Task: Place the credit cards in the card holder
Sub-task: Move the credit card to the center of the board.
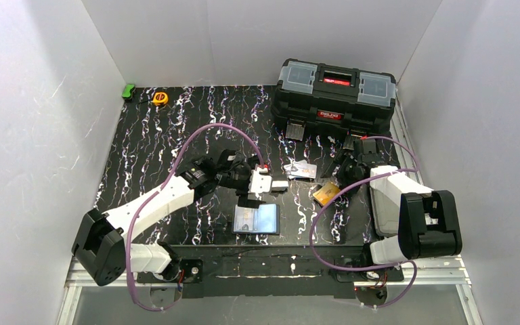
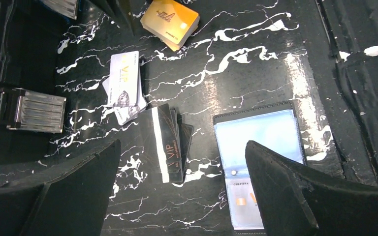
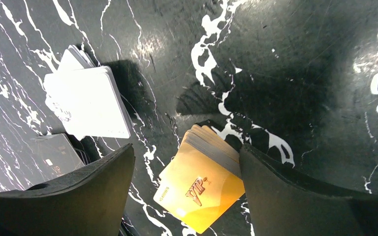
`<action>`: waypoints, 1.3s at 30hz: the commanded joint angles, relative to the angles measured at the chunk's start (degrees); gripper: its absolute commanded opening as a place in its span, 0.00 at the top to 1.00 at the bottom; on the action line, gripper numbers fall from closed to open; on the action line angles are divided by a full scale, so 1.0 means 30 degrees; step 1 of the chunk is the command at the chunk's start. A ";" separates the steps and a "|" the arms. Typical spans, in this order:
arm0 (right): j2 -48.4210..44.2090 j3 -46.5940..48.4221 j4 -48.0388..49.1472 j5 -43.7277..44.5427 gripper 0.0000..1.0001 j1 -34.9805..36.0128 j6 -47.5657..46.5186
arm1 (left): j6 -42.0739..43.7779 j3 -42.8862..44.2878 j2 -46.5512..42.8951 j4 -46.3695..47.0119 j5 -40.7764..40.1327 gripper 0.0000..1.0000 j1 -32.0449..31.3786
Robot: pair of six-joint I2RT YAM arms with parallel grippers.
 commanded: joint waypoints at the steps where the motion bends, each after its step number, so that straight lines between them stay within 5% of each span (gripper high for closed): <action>1: 0.0045 0.0227 -0.2296 0.0794 0.15 0.0646 0.0534 | -0.0177 -0.0174 -0.0712 0.0169 -0.0127 0.02 -0.0295; 26: 0.1090 0.0331 -0.2480 0.0679 0.13 0.5917 0.3649 | -0.1434 -0.0334 -0.1262 0.0406 -0.0428 0.02 -0.0319; 33: -0.1866 0.1470 -0.4833 0.3698 0.09 0.5427 0.3378 | -0.1461 -0.0507 -0.1233 0.0428 -0.0587 0.02 -0.0303; 39: -0.3568 0.0390 -0.5728 0.3003 0.07 0.5273 0.4375 | -0.1370 -0.0618 -0.1380 0.0515 -0.0619 0.02 -0.0315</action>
